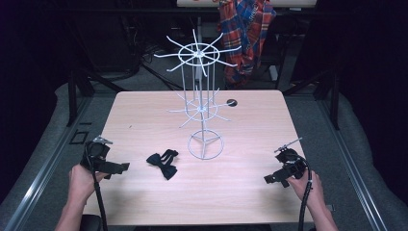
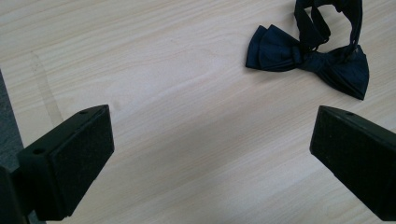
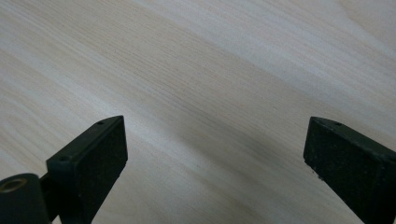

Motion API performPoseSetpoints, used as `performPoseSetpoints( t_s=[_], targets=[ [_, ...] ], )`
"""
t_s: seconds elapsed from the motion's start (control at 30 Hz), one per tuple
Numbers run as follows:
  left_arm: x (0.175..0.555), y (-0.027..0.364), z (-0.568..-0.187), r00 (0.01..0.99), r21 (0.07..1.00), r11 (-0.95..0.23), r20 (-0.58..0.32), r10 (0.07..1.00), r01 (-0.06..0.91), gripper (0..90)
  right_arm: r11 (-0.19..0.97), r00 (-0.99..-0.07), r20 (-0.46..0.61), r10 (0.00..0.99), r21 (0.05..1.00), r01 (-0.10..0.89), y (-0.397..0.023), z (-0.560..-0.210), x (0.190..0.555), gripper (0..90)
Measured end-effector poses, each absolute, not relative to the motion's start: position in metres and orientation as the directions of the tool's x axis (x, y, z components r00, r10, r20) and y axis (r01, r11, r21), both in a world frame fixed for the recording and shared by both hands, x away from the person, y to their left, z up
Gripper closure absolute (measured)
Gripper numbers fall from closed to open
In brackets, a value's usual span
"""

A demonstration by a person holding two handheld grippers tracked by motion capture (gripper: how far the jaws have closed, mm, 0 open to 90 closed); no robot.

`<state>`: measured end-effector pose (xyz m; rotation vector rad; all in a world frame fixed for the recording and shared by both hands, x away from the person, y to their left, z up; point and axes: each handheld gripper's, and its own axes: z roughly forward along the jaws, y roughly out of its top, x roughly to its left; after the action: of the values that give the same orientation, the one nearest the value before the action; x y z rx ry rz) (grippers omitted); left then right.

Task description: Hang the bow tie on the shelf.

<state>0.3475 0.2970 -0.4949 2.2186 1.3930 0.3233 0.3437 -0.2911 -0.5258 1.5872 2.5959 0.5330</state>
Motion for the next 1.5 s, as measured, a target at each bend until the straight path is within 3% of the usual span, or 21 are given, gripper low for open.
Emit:
performPoseSetpoints(
  t_s=[0.53, 0.6, 1.5],
  targets=[
    [0.352, 0.286, -0.491, 0.475, 0.531, -0.382, -0.043, 0.879, 0.756, 0.0, 0.418, -0.477, 0.154, 0.865, 0.306, 0.856, -0.291, -0.527, 0.344, 6.4],
    [0.352, 0.282, -0.490, 0.483, 0.537, -0.387, -0.045, 0.874, 0.750, 0.0, 0.380, -0.451, 0.174, 0.875, 0.331, 0.864, -0.289, -0.529, 0.342, 6.4],
    [0.363, 0.214, -0.492, 0.591, 0.521, -0.471, -0.080, 0.803, 0.711, 0.0, 0.389, -0.464, 0.199, 0.863, 0.323, 0.863, -0.291, -0.527, 0.343, 6.5]
  ],
)
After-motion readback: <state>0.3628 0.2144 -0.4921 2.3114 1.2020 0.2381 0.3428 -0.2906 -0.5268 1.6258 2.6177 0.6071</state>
